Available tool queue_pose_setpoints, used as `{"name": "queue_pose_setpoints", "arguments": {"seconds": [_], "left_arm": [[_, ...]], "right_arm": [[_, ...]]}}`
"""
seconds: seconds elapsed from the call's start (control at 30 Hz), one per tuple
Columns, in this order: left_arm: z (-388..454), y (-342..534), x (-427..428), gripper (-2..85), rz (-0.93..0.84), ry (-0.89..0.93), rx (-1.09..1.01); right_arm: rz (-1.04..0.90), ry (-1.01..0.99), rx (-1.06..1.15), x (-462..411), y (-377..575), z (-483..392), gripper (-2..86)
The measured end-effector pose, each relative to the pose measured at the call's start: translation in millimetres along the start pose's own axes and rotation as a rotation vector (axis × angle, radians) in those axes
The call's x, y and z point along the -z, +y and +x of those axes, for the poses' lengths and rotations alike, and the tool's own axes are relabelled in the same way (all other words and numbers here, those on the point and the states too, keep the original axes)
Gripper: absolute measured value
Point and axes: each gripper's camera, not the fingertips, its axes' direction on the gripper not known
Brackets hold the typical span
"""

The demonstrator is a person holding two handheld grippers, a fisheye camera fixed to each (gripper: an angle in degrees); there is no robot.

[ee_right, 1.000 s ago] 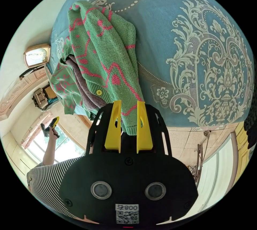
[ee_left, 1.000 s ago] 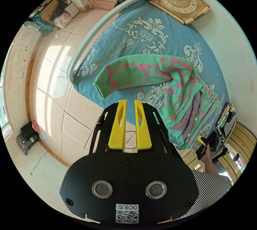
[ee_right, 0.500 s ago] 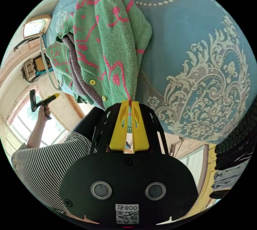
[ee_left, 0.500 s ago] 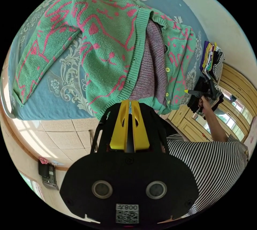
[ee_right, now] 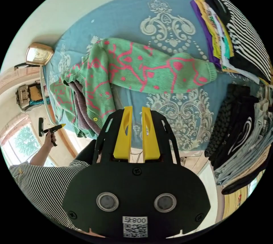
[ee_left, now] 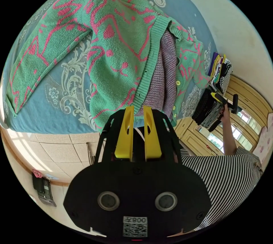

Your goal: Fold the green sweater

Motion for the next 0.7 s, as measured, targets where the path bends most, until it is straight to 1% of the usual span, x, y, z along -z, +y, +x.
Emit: {"name": "queue_pose_setpoints", "arguments": {"seconds": [0.1,0.2,0.27,0.33,0.43,0.53,0.6,0.7], "left_arm": [[9,-34,16,6.1,0.068,0.01,-0.061],[7,-71,37,6.9,0.152,0.052,-0.079],[-2,-102,54,7.5,0.227,0.125,-0.063],[-14,-126,61,8.2,0.263,0.198,-0.027],[-35,-161,66,8.7,0.33,0.315,0.061],[-50,-189,56,8.5,0.299,0.326,0.141],[-54,-201,47,7.6,0.262,0.315,0.157],[-59,-210,43,5.2,0.264,0.317,0.165]], "right_arm": [[-0.007,-0.095,0.112,-30,-23,-59,7.0],[-0.002,-0.119,0.197,-45,-61,-108,7.6],[0.036,-0.135,0.214,-42,-82,-126,7.9],[0.089,-0.159,0.21,-36,-103,-139,8.2],[0.125,-0.09,0.177,-40,-137,-149,8.8],[0.063,-0.036,0.129,-61,-161,-145,8.7],[0.033,-0.027,0.103,-78,-167,-139,7.0],[0.026,0.004,0.096,-88,-167,-136,3.9]]}}
